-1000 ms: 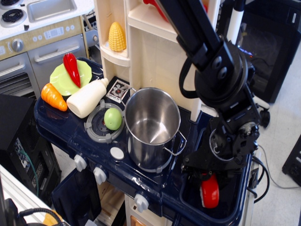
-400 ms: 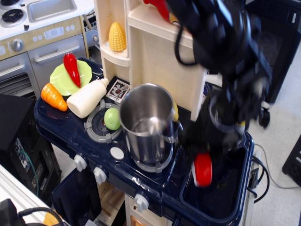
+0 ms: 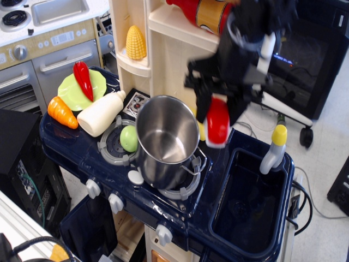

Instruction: Put sushi in pot or pan

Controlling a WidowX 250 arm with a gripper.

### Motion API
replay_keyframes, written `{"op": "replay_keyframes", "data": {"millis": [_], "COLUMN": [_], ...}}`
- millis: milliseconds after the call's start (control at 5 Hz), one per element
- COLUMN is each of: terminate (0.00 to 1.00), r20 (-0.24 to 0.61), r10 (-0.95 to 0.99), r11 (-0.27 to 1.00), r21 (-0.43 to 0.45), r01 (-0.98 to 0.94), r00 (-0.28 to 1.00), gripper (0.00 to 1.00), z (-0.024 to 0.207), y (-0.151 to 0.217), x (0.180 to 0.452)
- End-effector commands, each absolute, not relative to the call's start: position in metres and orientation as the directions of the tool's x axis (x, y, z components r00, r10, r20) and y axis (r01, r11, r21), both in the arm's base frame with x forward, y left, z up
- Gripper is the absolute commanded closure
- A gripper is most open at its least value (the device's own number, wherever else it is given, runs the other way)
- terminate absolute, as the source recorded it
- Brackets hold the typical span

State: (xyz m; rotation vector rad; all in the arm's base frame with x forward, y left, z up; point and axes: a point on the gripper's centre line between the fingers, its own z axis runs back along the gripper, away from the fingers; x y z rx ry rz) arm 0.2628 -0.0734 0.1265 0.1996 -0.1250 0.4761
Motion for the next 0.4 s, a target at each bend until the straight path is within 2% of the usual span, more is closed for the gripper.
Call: {"op": "replay_keyframes", "data": {"millis": [0, 200], "terminate": [0.0, 1.0], "r20": [0.207, 0.277], "r10": [0.394, 0.356], "r11": [0.891, 0.908], "r21": [0.154, 0.125], "r01": [-0.427, -0.401], "r00": [0.896, 0.892], "gripper": [1.0, 1.0], "z": [0.164, 0.148], "y": [-0.032, -0.02], "x": [0.27, 0.268]}}
